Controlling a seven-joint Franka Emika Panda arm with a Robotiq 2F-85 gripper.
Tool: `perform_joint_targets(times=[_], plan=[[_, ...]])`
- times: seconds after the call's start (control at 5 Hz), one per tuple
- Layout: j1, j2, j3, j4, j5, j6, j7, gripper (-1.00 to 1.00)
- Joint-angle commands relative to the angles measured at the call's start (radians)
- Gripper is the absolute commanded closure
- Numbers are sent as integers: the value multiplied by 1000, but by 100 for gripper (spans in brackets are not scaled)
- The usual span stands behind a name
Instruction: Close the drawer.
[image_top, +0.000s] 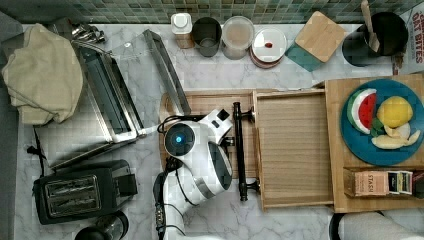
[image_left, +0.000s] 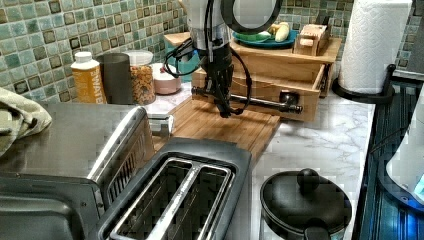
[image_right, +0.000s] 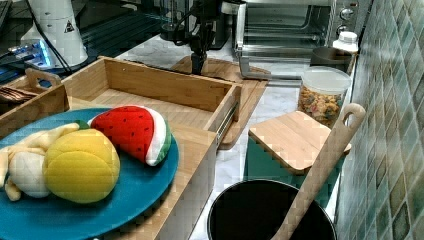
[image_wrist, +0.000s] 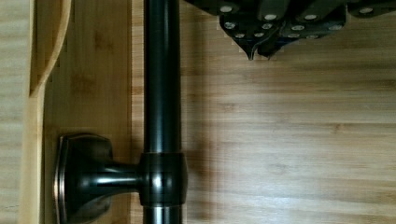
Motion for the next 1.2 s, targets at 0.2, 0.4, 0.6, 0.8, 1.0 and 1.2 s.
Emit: perform_joint_targets(times=[0.2,0.4,0.6,0.8,1.0,1.2], plan=[[-83,-7,-96,48,-40,50,-49,100],[-118,-2,-129,58,-28,7,-104,100],[-141,-30,-199,39,-80,29,-148,100],[-201,6,-271,91,-95,60,-247,100],[-266,71,-361,164,-108,152,-383,100],[-338,162,-421,284,-48,196,-577,100]])
